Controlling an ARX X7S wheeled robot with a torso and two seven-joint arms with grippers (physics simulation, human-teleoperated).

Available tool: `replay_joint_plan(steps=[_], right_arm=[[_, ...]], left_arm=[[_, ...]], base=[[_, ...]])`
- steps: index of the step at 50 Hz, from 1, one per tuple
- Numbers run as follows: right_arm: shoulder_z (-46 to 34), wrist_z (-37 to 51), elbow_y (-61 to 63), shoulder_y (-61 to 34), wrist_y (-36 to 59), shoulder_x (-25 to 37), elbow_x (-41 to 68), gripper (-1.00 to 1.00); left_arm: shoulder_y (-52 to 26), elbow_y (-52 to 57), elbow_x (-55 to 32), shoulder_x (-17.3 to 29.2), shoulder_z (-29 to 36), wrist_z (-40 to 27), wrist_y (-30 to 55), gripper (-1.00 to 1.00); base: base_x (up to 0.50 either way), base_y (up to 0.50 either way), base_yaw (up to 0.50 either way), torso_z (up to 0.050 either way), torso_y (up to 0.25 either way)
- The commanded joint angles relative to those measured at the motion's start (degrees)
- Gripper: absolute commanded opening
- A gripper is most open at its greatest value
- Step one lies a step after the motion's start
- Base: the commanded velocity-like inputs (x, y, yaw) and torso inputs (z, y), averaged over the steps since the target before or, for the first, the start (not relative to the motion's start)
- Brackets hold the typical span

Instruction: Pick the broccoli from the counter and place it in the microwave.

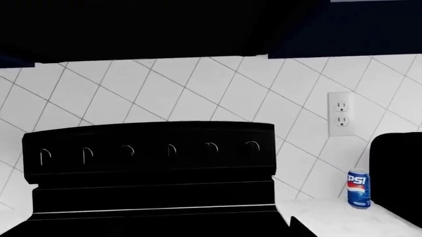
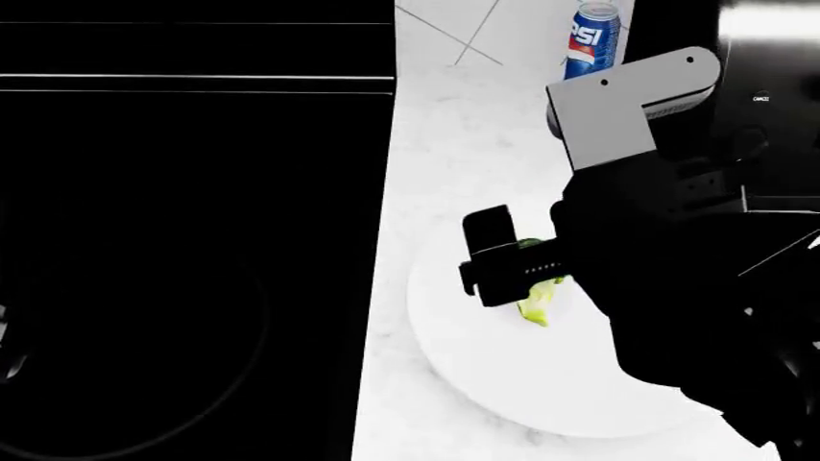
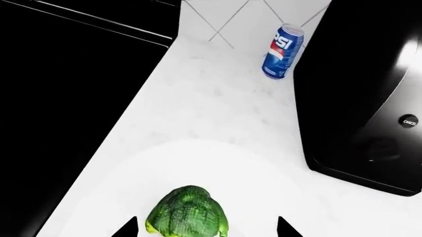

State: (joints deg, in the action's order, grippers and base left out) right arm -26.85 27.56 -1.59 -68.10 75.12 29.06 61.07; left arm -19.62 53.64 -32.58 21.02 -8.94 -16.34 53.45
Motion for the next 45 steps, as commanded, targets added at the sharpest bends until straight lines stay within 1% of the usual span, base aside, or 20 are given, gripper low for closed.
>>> replay_joint_plan(steps=[1,13,26,45], right_arm=[[-6.7,-6.1,-8.4,-1.5,-6.4,-2.5,-6.4,1.0],[-9.1,-8.9,-13.4,-0.6,-10.5,-5.5,-8.8,1.0],[-12.0,-12.2,-21.6,-0.8,-15.3,-7.6,-12.7,1.0],[-13.1,-12.2,-24.4,1.9,-16.9,-8.0,-13.7,1.0]], left_arm=[[0.6,1.1,-1.9,0.5,-1.0,-0.8,0.9,1.0],[0.7,2.5,-4.3,1.1,-2.4,-1.8,2.4,1.0],[0.8,1.8,-4.4,1.7,-1.9,-2.2,1.5,1.0],[0.4,2.7,-7.2,2.6,-2.8,-3.8,2.6,1.0]], base=[[0.0,0.0,0.0,0.0,0.0],[0.0,0.0,0.0,0.0,0.0],[0.0,0.0,0.0,0.0,0.0],[0.0,0.0,0.0,0.0,0.0]])
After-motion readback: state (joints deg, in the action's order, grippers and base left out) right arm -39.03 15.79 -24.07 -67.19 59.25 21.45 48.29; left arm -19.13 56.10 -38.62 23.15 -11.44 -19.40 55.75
